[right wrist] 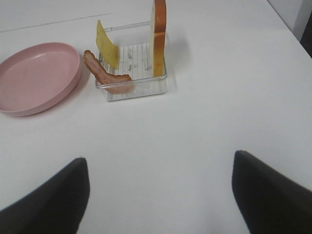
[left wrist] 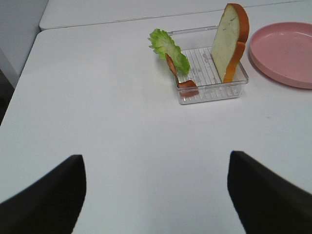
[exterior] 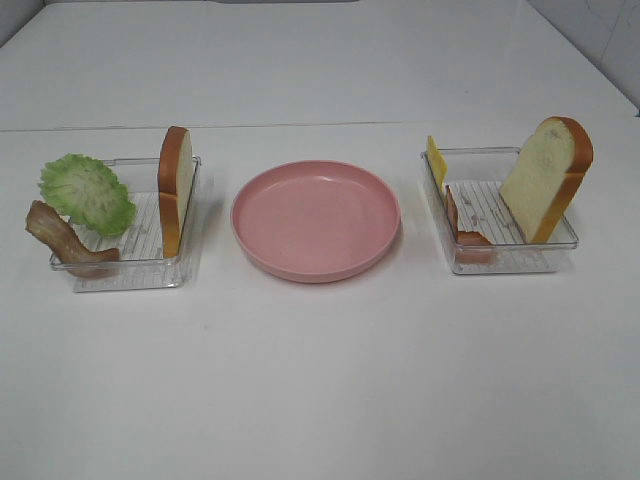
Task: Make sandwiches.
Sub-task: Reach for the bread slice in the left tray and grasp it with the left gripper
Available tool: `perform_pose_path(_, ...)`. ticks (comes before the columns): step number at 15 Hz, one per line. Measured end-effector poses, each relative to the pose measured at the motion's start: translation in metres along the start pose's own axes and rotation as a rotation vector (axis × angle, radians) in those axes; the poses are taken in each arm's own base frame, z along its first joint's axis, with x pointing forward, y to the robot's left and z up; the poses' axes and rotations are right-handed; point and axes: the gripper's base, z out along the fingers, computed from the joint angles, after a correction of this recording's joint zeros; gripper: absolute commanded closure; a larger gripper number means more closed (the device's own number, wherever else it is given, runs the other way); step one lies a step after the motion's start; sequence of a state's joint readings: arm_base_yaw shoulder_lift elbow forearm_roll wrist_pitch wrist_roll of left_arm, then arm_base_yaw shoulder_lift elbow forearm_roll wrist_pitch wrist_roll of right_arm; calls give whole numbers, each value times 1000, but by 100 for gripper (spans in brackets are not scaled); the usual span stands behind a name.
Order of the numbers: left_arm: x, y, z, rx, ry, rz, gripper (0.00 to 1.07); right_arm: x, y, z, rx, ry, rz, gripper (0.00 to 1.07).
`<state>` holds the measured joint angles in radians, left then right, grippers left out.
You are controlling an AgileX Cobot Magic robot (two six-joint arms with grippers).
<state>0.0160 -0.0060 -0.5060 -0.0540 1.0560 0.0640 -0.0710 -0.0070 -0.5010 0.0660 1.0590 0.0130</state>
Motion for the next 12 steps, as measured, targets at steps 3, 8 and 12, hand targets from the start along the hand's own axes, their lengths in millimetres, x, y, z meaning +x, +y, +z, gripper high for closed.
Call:
perform_pose_path(3, 0, 0, 0, 0, 0, 0, 30, 0, 0, 0, 0, 0, 0, 32)
perform_pose_path(8, 0, 0, 0, 0, 0, 0, 30, 0, 0, 0, 0, 0, 0, 32)
perform_pose_path(12, 0, 0, 0, 0, 0, 0, 30, 0, 0, 0, 0, 0, 0, 32)
